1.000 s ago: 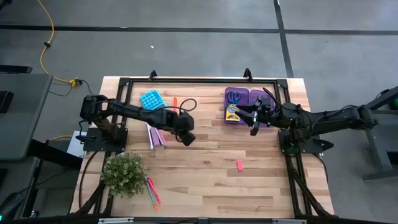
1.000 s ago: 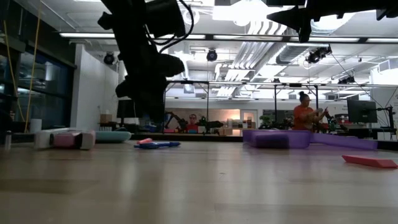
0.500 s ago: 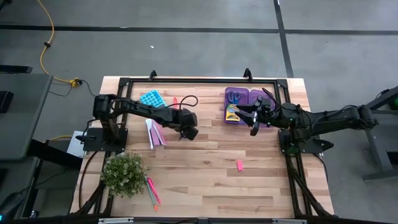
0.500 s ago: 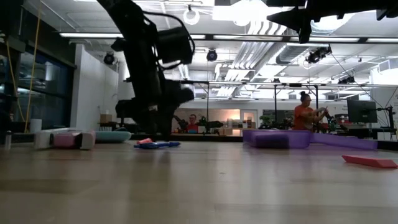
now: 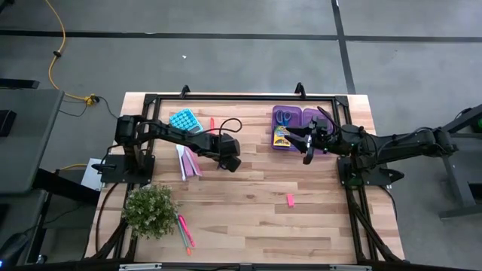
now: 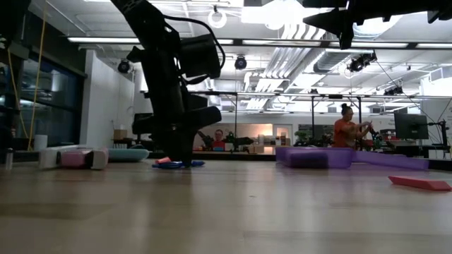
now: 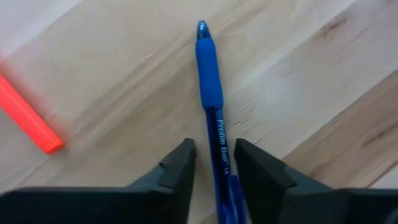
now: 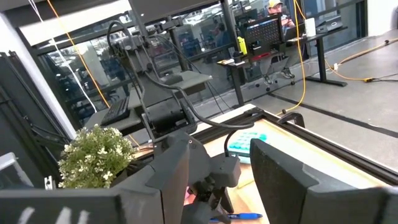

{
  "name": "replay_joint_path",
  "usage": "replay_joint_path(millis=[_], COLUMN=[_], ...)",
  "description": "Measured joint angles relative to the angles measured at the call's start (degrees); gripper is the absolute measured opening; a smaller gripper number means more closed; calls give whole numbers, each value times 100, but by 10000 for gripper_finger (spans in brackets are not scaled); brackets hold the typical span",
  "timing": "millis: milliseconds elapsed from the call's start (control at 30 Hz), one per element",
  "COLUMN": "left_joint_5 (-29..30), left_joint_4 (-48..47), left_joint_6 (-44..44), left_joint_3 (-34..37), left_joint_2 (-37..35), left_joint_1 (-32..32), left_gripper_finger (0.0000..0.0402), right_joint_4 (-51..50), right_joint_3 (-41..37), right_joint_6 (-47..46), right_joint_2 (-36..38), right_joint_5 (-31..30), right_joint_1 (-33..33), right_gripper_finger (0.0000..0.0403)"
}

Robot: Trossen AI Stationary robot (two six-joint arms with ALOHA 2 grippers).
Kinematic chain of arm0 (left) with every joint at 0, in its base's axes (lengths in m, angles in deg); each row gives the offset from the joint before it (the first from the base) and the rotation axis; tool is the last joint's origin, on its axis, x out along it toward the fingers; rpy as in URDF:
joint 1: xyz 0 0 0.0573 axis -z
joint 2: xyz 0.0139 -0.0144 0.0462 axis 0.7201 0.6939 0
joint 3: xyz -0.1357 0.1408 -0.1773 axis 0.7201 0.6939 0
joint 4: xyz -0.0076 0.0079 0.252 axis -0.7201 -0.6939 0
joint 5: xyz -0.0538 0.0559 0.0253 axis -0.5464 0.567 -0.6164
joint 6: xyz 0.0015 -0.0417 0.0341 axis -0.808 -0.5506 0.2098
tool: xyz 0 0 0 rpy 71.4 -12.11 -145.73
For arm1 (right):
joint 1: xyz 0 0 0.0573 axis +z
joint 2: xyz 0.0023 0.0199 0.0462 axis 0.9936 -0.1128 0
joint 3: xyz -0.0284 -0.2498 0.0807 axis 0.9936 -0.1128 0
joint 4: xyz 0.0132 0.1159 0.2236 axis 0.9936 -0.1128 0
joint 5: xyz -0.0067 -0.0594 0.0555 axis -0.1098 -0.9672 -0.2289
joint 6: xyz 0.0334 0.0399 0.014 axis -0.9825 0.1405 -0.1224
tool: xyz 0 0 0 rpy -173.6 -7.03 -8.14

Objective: Pack school essentials
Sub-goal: Put the blue pen into the violet supply box

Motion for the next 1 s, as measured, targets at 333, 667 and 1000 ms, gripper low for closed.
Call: replay_joint_path(millis=[333,667,1000], left_joint_5=[-14,131,375], left_joint_4=[-11,-412,262], left_joint_6=[66,688,1607], left_joint_3=[4,31,30], left_joint_2=[-13,-1243,-3367], left_joint_1=[-5,-110,242], left_gripper_finger=[13,3,1], right_joint_4=[-1,-1,-3], right_joint_3=[0,0,0], right_joint_6=[-144,-144,-146], right_joint_2=[-2,-4,-23], right_joint_5=[0,0,0], right_joint_1=[-2,-2,0], right_gripper_finger=[163,163,163])
